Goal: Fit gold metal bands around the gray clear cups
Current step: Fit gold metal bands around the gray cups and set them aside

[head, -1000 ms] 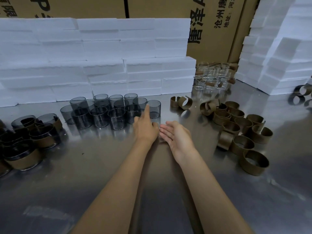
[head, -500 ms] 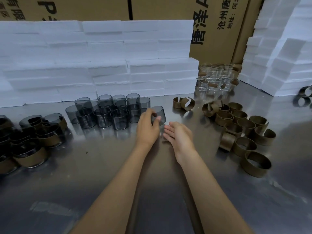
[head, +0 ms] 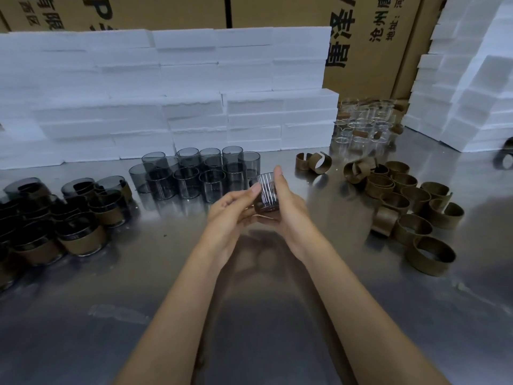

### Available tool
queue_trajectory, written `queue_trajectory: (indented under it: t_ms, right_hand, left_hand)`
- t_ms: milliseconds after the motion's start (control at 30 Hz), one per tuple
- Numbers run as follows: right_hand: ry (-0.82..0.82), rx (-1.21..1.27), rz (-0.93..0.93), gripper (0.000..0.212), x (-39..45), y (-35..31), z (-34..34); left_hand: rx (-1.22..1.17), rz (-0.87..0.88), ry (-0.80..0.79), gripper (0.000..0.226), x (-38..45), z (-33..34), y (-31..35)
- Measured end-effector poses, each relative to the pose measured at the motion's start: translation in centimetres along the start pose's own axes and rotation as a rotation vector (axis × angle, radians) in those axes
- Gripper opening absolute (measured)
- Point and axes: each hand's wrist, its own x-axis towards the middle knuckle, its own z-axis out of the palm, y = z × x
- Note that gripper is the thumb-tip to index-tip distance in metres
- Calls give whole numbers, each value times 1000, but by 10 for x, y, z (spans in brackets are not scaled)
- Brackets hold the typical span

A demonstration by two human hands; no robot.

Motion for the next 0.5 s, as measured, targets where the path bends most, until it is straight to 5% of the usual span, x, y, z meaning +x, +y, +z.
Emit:
queue_trajectory:
  t_ms: [233, 500]
  right_hand:
    - [147, 107, -20, 45, 2, -1, 2]
    - [219, 117, -132, 29, 2, 1, 1]
  left_hand:
    - [149, -35, 1, 48, -1, -12, 11]
    - [113, 84, 147, 17, 1, -12, 11]
